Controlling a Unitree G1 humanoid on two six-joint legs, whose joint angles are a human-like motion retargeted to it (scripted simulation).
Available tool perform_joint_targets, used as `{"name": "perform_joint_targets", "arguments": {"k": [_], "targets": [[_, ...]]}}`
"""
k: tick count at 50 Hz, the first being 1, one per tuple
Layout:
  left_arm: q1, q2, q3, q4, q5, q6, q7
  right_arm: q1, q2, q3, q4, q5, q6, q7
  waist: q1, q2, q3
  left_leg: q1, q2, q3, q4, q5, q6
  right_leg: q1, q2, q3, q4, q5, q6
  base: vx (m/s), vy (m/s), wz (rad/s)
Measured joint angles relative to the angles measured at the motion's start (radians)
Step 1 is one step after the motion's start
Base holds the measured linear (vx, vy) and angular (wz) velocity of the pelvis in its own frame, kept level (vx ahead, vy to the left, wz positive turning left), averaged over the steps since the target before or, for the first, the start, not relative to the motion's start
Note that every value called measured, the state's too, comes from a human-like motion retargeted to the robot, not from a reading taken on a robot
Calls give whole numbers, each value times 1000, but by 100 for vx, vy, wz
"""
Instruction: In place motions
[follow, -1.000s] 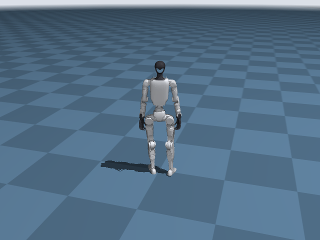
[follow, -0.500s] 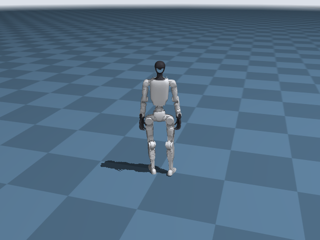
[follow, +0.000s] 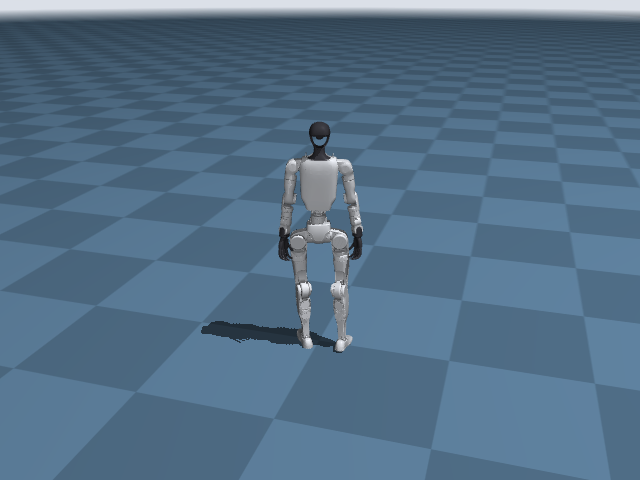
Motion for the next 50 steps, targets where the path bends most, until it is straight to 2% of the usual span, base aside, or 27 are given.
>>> {"name": "perform_joint_targets", "arguments": {"k": [20, 37, 50], "targets": [[1, 0, 0, -1, -2, -1, 1, 4, 0, -6, -6, 0, -2, 1, -4, 0, 2, -3, -1, -4, 2, 2, 0, -4, 0, 8, 2, 1, -1, 0, 0, 0], [-30, 23, 28, -31, -16, -4, -2, 10, -22, -47, -10, 35, 0, -2, -12, -15, 65, -49, -3, -44, 26, 23, -12, -13, -25, -33, 3, 9, 12, -3, 2, 10], [-38, 36, 52, -20, -34, -2, 18, 21, -9, -58, -46, 33, -7, 6, 25, -50, 119, -26, -19, -79, 25, 33, 13, 0, -38, -31, 58, -18, 36, -1, 5, 2]]}}
